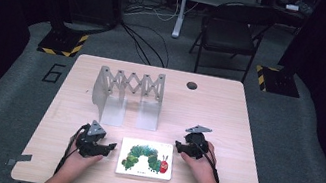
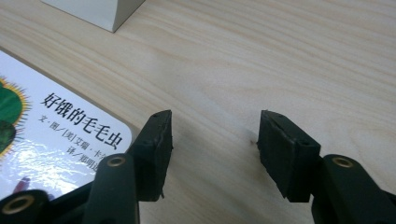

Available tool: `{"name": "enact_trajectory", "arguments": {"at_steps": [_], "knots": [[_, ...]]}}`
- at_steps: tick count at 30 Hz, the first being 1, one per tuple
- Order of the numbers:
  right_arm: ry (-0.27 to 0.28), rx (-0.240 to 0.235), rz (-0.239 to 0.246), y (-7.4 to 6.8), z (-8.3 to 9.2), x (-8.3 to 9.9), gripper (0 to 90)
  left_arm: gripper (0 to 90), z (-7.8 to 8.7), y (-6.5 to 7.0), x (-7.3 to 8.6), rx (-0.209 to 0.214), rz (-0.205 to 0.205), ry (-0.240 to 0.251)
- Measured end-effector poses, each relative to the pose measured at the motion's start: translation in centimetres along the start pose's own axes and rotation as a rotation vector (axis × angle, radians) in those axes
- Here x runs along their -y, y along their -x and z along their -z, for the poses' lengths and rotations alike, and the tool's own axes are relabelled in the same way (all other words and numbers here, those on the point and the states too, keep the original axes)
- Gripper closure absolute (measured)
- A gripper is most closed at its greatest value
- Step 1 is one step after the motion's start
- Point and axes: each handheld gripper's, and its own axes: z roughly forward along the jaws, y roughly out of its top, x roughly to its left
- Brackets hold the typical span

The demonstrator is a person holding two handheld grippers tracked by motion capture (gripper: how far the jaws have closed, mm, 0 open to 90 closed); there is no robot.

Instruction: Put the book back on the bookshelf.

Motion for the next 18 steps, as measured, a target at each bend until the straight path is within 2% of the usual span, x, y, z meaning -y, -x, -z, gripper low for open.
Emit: {"name": "enact_trajectory", "arguments": {"at_steps": [1, 2, 4, 5, 6, 13, 14, 17, 18], "knots": [[-0.004, -0.003, -0.001, 0.0, 0.1, 0.0, 46.0, 36.7, 0.2, 0.2, 0.0, 0.000, 0.017, 0.012], [-0.004, -0.003, -0.001, 0.0, 0.1, 0.0, 46.0, 36.7, 0.2, 0.2, 0.0, 0.000, 0.017, 0.012], [-0.001, -0.014, -0.006, 0.0, 0.2, -0.1, 46.6, 36.7, 0.5, 0.1, -0.1, 0.016, 0.000, -0.008], [0.002, -0.014, -0.006, 0.1, 0.2, -0.1, 46.8, 36.7, 0.5, 0.3, -0.1, 0.013, 0.002, 0.003], [0.002, -0.014, -0.006, 0.1, 0.2, -0.1, 46.8, 36.7, 0.6, 0.3, -0.2, 0.025, -0.001, -0.006], [0.000, -0.039, -0.019, 0.0, 0.7, -0.2, 48.1, 36.6, 0.9, 0.9, -0.2, 0.046, -0.013, -0.013], [0.002, -0.041, -0.021, 0.0, 0.7, -0.2, 48.1, 36.6, 0.8, 1.0, -0.2, 0.041, -0.008, 0.004], [-0.001, -0.047, -0.022, 0.1, 0.9, -0.3, 48.1, 38.6, 1.1, 1.3, -0.3, 0.068, -0.024, -0.014], [0.007, -0.048, -0.024, 0.1, 1.0, -0.3, 48.0, 38.6, 1.0, 1.6, -0.3, 0.067, -0.021, -0.002]]}}
